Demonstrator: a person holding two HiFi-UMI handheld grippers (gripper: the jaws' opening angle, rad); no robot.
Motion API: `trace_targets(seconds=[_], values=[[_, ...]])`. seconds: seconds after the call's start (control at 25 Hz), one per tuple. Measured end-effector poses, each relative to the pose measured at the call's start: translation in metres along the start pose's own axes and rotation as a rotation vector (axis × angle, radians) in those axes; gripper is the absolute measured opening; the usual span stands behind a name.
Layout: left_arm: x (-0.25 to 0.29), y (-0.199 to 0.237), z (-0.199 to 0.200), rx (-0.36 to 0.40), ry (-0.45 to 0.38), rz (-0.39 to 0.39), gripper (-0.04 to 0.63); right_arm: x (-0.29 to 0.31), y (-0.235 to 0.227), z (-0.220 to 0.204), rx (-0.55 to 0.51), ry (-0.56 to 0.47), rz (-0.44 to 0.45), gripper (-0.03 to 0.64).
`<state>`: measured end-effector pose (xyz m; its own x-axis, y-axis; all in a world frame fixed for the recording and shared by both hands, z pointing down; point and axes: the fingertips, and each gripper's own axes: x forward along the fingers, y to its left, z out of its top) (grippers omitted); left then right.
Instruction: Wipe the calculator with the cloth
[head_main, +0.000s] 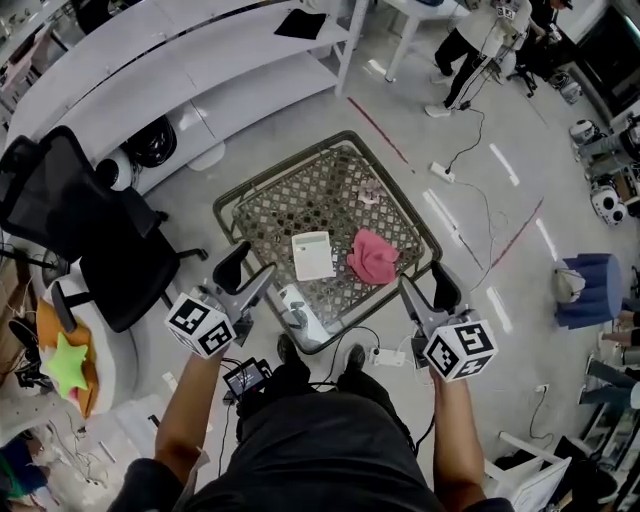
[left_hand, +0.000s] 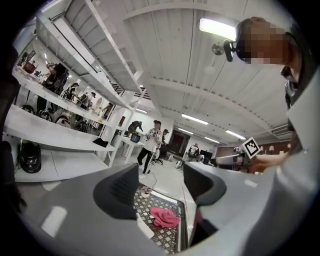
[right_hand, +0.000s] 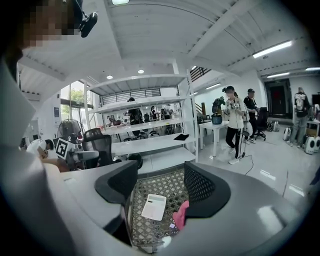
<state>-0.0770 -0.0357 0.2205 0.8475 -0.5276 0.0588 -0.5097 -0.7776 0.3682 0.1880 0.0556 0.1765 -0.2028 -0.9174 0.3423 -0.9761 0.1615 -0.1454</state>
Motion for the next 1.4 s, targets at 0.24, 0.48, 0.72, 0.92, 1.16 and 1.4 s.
trace_targets(seconds=[0.24,0.48,0.72,0.92,1.16,1.4], values=[[0.014,0.001,-0.022,0.007,0.048,0.055,0.306,0.024,-0.025,-0.022,0.029,0.045,0.057,0.281],[0.021,0.006,-0.058,-0.017,0.112,0.134,0.307,0.05,-0.056,-0.061,0.063,0.122,0.104,0.281],[0.033,0.027,-0.122,-0.073,0.207,0.198,0.307,0.088,-0.083,-0.117,0.085,0.234,0.129,0.281],[0.044,0.053,-0.179,-0.13,0.268,0.24,0.306,0.123,-0.094,-0.178,0.089,0.338,0.143,0.281],[0.062,0.085,-0.242,-0.163,0.353,0.271,0.307,0.157,-0.104,-0.25,0.095,0.461,0.128,0.281],[0.081,0.104,-0.292,-0.214,0.414,0.303,0.307,0.185,-0.115,-0.3,0.068,0.568,0.112,0.281]])
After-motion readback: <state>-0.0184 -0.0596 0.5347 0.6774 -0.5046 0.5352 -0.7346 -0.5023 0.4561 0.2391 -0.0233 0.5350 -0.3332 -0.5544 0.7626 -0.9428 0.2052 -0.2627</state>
